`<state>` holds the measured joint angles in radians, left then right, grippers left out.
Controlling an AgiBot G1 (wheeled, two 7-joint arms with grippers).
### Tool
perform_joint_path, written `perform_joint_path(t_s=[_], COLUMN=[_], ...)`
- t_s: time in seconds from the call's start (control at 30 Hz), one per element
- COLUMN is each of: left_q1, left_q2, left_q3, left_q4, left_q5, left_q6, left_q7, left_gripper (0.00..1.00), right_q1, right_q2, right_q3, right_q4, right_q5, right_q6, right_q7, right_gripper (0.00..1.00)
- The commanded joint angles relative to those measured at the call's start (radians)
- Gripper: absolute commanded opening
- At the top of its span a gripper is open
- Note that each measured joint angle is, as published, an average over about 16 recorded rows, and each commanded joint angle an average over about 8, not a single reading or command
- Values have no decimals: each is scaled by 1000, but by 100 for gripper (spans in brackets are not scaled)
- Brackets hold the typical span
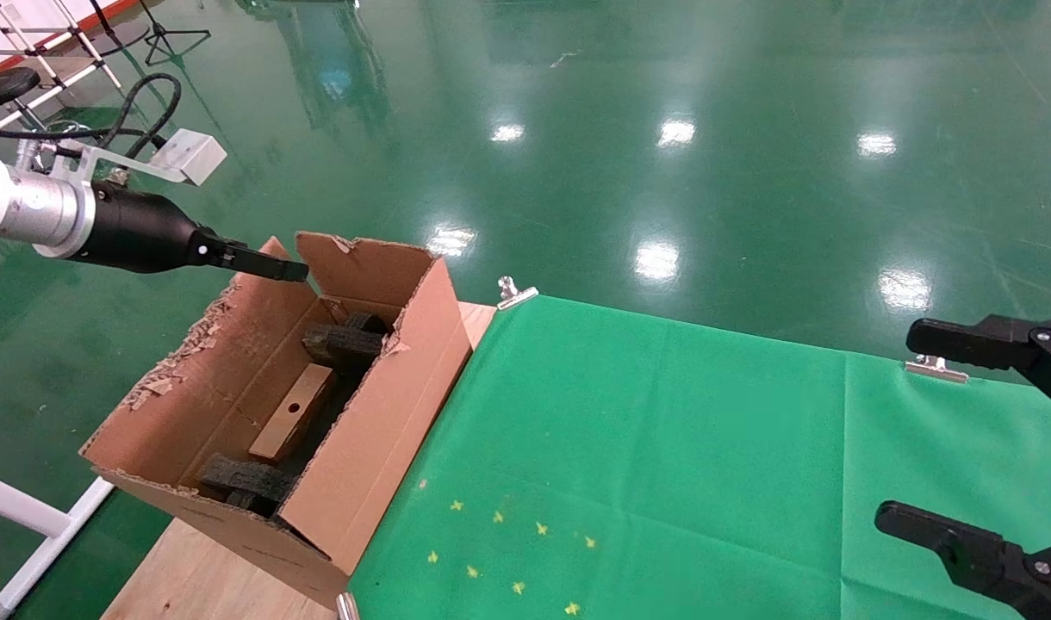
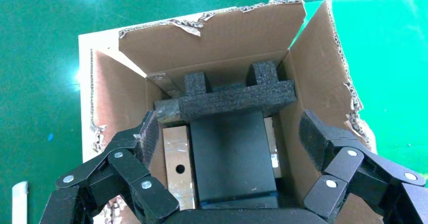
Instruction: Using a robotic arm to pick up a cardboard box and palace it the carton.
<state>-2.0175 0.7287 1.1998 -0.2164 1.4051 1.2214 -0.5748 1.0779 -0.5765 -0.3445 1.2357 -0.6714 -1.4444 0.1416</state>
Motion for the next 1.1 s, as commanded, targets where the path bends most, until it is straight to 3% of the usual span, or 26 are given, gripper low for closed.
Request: perform_joint_path(t_s=[0.03, 1.1], left_q1=[9, 529], left_q2=[-1, -66], left_q3=[-8, -516], left_q4=[-8, -598], left_q5=[-6, -378], left_q6=[2, 153], left_q7=[3, 217], left_gripper=[100, 100], right_q1=[0, 0], right_q2=[0, 0], right_q3=[0, 0], right_q4=[0, 0], right_q5=[0, 0], right_q6=[0, 0], right_q7=[0, 0], right_gripper=[100, 100])
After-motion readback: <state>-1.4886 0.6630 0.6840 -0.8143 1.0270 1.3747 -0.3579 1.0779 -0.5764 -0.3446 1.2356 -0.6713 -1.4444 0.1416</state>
